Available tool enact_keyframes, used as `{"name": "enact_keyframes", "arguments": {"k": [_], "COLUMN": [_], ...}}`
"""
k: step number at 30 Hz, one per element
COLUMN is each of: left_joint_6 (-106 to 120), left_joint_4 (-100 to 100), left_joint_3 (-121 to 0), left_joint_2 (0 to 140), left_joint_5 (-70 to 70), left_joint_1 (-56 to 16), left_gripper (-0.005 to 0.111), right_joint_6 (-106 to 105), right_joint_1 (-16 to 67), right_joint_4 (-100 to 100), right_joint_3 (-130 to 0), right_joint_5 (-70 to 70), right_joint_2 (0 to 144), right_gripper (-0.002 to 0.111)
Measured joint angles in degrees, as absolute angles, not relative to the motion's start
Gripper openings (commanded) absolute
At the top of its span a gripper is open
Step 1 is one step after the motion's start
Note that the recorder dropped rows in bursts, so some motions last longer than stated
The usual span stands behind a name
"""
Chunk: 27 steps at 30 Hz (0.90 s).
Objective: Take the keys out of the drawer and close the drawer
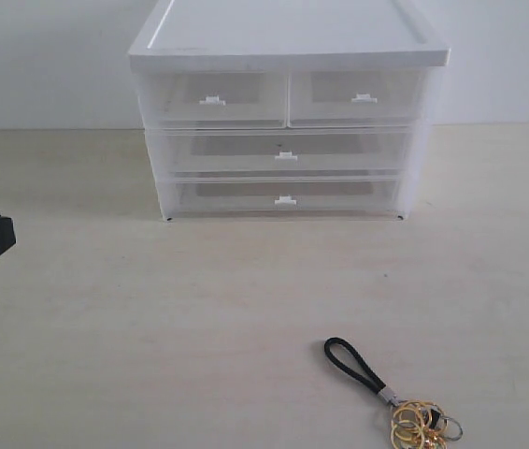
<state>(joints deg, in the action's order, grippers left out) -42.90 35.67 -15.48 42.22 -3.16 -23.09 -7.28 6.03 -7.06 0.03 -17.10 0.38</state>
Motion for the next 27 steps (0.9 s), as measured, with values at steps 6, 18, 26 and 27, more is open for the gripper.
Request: {"name": "enact_keyframes", "arguments": {"k": [6,18,26,27], "left_joint_6": [-42.9,-42.9,-42.9,-42.9], "left_joint_4": [35.67,35.67,35.67,35.67], "left_joint_3": [-15.48,-15.48,-15.48,-15.48], "left_joint_2": [42.22,42.22,42.22,42.22], "left_joint_5": [-3.16,-3.16,-3.16,-3.16], "left_joint_1": [-23.09,-23.09,-23.09,-23.09], "left_gripper": [0.004,0.004,0.004,0.004], "right_joint_6": [-5.98,-3.88,-3.65,-3.65], "right_joint_1": [6.03,6.03,6.03,6.03], "right_joint_4": [-4.92,-4.09,-4.09,-4.09], "right_joint_3": [0.03,0.03,0.03,0.03], "right_joint_5": [-19.0,-19.25,-19.25,-19.25], "right_joint_2": [0.26,0.26,0.26,0.26], "right_gripper": [0.0,0.0,0.0,0.0]}}
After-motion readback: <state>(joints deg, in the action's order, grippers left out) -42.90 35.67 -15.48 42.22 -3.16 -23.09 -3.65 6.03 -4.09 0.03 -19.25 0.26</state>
